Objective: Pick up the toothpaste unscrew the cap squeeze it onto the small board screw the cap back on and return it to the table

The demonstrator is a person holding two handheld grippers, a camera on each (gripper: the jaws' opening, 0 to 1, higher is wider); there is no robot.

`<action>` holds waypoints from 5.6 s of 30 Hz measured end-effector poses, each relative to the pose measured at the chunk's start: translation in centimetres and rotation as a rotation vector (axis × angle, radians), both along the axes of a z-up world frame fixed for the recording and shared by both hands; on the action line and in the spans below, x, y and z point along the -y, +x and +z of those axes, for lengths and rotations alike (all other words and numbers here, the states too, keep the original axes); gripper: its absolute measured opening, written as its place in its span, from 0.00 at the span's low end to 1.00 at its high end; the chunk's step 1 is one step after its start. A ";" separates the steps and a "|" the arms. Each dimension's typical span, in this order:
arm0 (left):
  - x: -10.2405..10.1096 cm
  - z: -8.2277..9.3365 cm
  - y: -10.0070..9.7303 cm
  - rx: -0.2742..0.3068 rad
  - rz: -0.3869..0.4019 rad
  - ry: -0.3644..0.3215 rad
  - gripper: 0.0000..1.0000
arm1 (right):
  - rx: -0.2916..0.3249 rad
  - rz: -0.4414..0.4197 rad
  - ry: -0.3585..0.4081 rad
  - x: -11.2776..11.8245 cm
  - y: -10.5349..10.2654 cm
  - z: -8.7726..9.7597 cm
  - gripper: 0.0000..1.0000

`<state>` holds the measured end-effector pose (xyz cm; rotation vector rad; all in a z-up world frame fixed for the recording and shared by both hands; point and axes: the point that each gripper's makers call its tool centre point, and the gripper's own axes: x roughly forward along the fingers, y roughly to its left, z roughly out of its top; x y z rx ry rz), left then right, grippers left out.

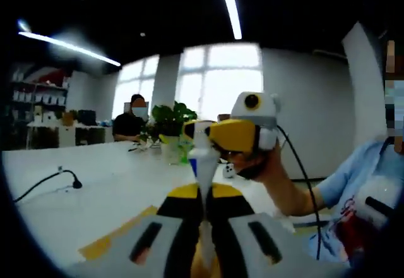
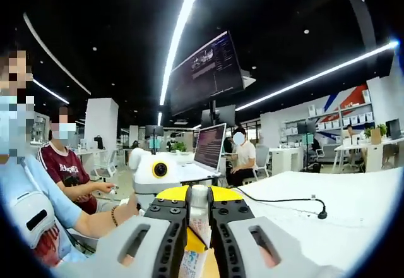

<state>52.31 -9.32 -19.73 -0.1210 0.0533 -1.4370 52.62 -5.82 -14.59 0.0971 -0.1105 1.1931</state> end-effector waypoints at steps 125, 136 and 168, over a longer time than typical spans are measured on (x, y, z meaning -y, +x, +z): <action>1.3 -0.6 -0.5 -0.037 -0.012 -0.042 0.03 | 0.061 -0.078 0.046 0.6 0.0 0.3 0.10; 1.2 -0.5 -2.2 -0.117 -0.207 -0.089 0.02 | -0.067 0.122 0.140 0.4 -1.6 0.1 0.09; 1.3 0.1 -5.7 -0.144 -0.375 -0.157 0.02 | -0.159 0.494 0.365 -0.2 -4.7 0.9 0.10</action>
